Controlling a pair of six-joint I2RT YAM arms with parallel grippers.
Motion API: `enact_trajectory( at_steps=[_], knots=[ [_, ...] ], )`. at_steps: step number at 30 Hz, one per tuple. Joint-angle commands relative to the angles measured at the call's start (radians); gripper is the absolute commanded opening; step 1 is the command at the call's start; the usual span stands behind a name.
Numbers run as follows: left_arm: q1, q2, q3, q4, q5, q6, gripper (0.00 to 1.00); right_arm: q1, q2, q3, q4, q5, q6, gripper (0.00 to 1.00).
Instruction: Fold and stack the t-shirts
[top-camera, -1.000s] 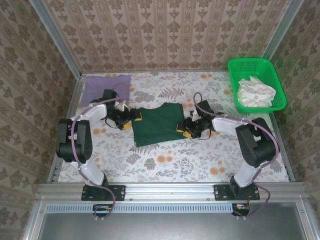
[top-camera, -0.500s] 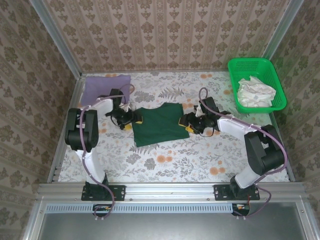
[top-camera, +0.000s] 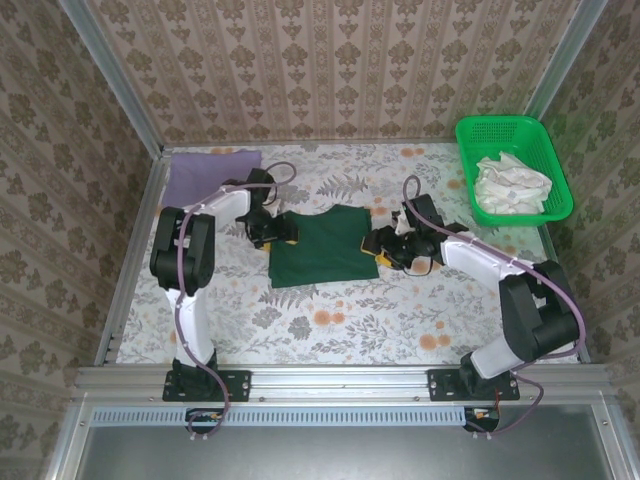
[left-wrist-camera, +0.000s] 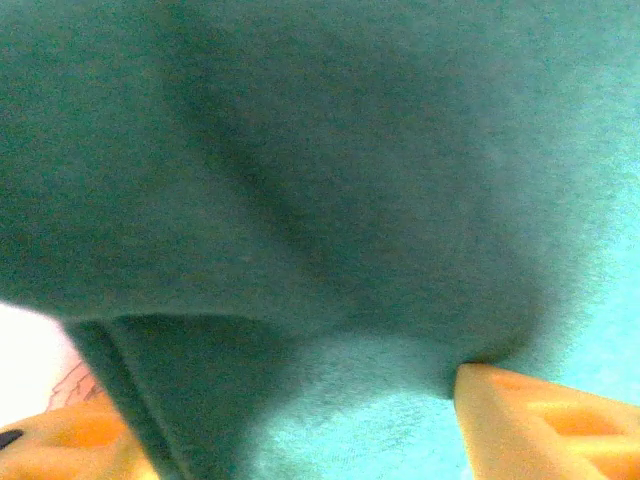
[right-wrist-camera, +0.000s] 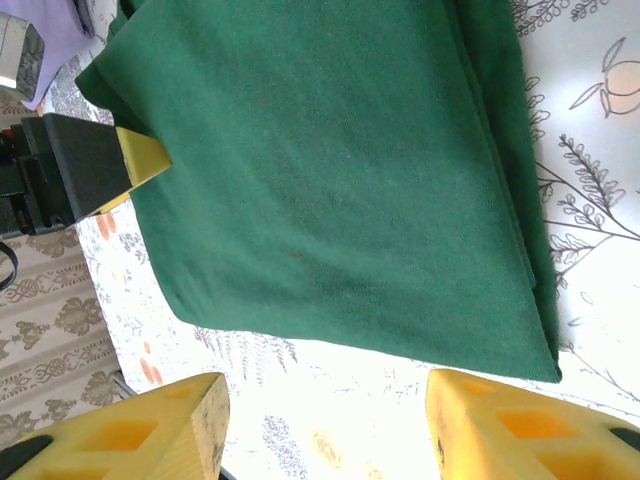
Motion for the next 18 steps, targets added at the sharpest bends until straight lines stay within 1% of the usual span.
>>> enact_trajectory(
  at_steps=[1,3,5,9,11,13,15,16,18],
  knots=[
    [0.021,-0.013,-0.068,0.004,-0.114,0.021,0.77,-0.012,-0.060,-0.007,-0.067,0.031,-0.026,0.56],
    [0.037,-0.055,-0.089,-0.001,-0.119,0.045,0.80,-0.019,-0.075,-0.015,-0.070,0.035,-0.026,0.57],
    [0.043,-0.060,-0.081,-0.020,-0.138,0.070,0.80,-0.027,-0.077,-0.026,-0.062,0.032,-0.016,0.57],
    [0.032,-0.017,-0.045,-0.040,-0.172,0.079,0.74,-0.029,-0.065,-0.028,-0.048,0.017,-0.001,0.56],
    [0.023,-0.004,-0.046,-0.012,-0.159,0.065,0.72,-0.030,-0.059,-0.021,-0.052,0.014,-0.001,0.56],
    [0.011,0.027,-0.029,-0.002,-0.149,0.055,0.68,-0.029,-0.058,-0.017,-0.053,0.015,-0.003,0.56],
    [-0.012,0.068,0.003,-0.017,-0.174,0.049,0.62,-0.029,-0.058,-0.011,-0.060,0.013,-0.006,0.56],
    [-0.023,0.079,0.008,-0.013,-0.182,0.045,0.61,-0.029,-0.057,-0.007,-0.065,0.012,-0.009,0.56],
    [-0.044,0.099,0.010,0.008,-0.206,0.031,0.55,-0.028,-0.063,-0.002,-0.077,0.014,-0.014,0.56]
  ],
)
